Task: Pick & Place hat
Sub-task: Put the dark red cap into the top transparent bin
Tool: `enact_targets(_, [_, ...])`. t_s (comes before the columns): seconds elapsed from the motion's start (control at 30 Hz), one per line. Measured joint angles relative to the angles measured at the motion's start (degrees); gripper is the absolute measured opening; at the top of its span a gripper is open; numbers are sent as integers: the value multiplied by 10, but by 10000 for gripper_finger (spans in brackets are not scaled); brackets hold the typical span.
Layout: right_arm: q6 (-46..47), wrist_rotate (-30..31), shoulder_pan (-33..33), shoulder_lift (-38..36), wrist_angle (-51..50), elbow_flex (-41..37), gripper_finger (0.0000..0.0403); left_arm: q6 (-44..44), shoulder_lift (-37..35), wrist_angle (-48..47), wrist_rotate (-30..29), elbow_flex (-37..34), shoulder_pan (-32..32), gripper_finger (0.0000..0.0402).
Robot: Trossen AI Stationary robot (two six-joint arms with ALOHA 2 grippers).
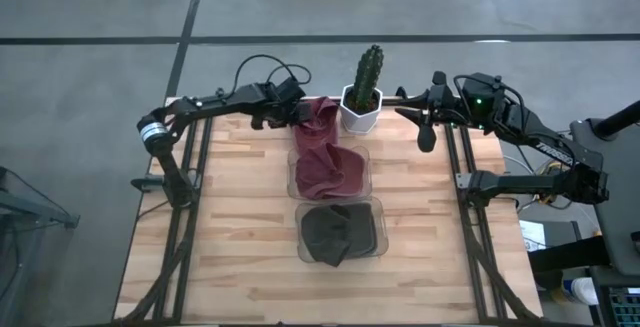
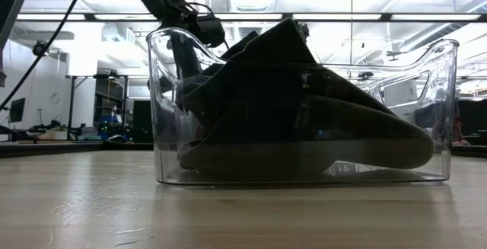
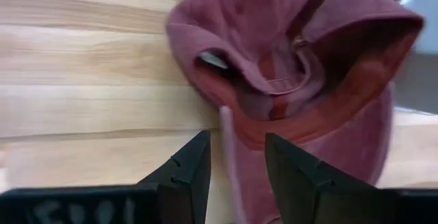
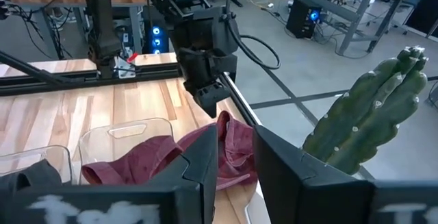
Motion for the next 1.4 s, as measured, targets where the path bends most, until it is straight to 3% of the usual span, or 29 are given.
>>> enact_targets(1.03, [11,0,0,19,0,0,87,-18,-1,123,6,-88,-12,130])
enact_targets(1.4, [26,0,0,19,0,0,90,-25,37,160,22,-111,-12,130])
